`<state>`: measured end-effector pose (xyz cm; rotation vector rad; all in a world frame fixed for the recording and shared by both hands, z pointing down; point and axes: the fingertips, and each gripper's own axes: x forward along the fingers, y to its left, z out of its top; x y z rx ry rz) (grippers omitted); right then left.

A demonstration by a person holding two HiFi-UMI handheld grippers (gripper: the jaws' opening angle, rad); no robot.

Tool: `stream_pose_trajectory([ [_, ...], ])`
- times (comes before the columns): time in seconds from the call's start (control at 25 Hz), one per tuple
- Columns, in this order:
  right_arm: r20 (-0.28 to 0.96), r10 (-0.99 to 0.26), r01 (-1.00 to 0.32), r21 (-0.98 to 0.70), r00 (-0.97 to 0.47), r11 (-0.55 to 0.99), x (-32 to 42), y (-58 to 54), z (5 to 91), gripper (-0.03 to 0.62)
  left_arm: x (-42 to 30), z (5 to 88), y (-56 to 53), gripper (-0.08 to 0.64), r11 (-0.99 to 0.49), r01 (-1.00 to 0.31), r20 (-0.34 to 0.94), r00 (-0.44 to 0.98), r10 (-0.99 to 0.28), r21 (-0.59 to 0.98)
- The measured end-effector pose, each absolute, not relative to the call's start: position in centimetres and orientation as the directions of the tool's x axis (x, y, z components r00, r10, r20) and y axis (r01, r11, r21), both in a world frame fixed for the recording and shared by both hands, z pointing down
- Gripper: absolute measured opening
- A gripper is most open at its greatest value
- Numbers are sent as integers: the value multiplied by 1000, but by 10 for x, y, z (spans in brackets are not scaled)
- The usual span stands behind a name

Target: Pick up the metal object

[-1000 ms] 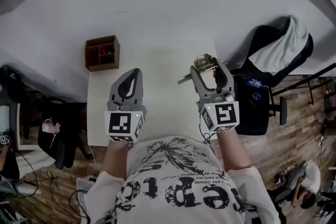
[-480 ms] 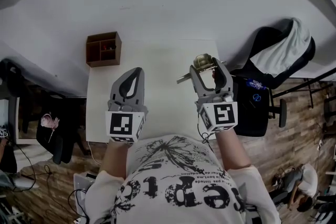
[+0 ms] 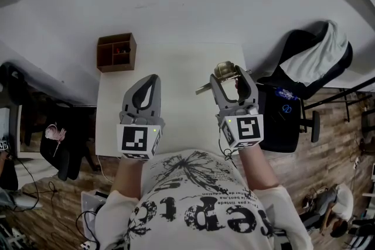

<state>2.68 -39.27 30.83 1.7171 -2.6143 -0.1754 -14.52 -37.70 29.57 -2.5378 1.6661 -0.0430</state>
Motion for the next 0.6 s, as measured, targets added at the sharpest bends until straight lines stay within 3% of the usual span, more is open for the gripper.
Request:
stream_pose_trajectory([
  [0.6,-38,-918,-916,84,-396,392,23,-392,316,279,-153,297,-377,12,-373,-923,-29,377,-926,-97],
])
